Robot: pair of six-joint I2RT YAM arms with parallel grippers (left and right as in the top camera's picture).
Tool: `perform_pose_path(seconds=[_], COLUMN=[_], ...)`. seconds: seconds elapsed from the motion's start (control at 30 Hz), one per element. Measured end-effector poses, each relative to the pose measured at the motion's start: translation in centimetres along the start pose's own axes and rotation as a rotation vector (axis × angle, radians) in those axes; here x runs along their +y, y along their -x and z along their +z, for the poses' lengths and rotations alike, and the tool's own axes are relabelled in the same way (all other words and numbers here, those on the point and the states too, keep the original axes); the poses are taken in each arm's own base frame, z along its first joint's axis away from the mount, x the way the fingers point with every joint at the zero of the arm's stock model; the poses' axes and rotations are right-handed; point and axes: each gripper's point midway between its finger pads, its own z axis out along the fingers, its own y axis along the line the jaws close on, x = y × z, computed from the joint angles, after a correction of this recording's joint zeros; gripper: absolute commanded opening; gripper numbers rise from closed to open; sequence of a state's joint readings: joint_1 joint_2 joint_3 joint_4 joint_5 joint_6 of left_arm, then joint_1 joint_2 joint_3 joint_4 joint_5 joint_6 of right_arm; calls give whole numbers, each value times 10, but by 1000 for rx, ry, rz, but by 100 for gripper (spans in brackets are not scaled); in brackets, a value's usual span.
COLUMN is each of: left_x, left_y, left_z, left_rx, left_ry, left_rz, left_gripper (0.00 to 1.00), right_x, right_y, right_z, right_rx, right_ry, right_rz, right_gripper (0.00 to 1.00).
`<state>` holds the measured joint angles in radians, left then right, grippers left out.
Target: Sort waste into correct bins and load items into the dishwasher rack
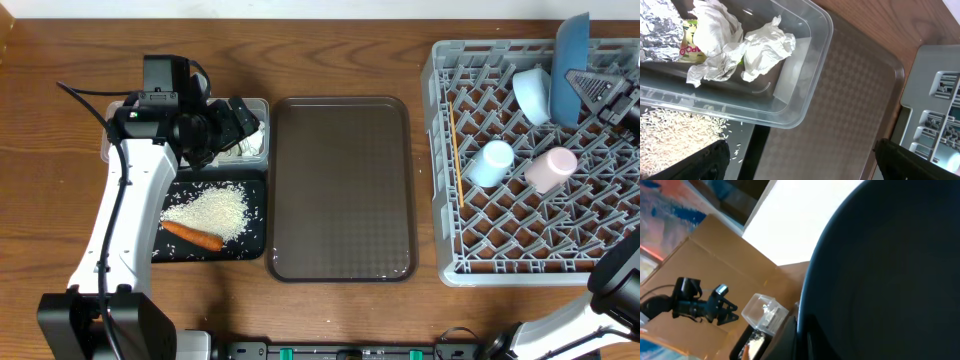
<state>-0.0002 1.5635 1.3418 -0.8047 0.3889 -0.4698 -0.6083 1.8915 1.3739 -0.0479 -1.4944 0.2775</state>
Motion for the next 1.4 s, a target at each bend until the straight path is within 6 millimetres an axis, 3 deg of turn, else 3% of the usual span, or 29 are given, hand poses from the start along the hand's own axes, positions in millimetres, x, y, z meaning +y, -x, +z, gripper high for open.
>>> perform_pose_path(seconds=[0.4,0.8,1.07,1.27,1.4], left_x=[0,0,0,0,0], left_y=[0,0,0,0,0], left_z=[0,0,0,0,0], left_rx=[0,0,0,0,0], left_ry=[0,1,0,1,1], left_rz=[0,0,0,0,0], left_gripper=[95,95,95,95,95], right_x=[-4,-21,-25,-37,-59], right_y=[-3,4,4,-1,-24], right_z=[-34,-102,-107,-123,-146], right_rx=[-46,-183,-194,-235,-277], right_ry=[-4,-182,-217,-281,-398], right_rz=[98,265,282,423,628], right_gripper=[1,1,1,1,17])
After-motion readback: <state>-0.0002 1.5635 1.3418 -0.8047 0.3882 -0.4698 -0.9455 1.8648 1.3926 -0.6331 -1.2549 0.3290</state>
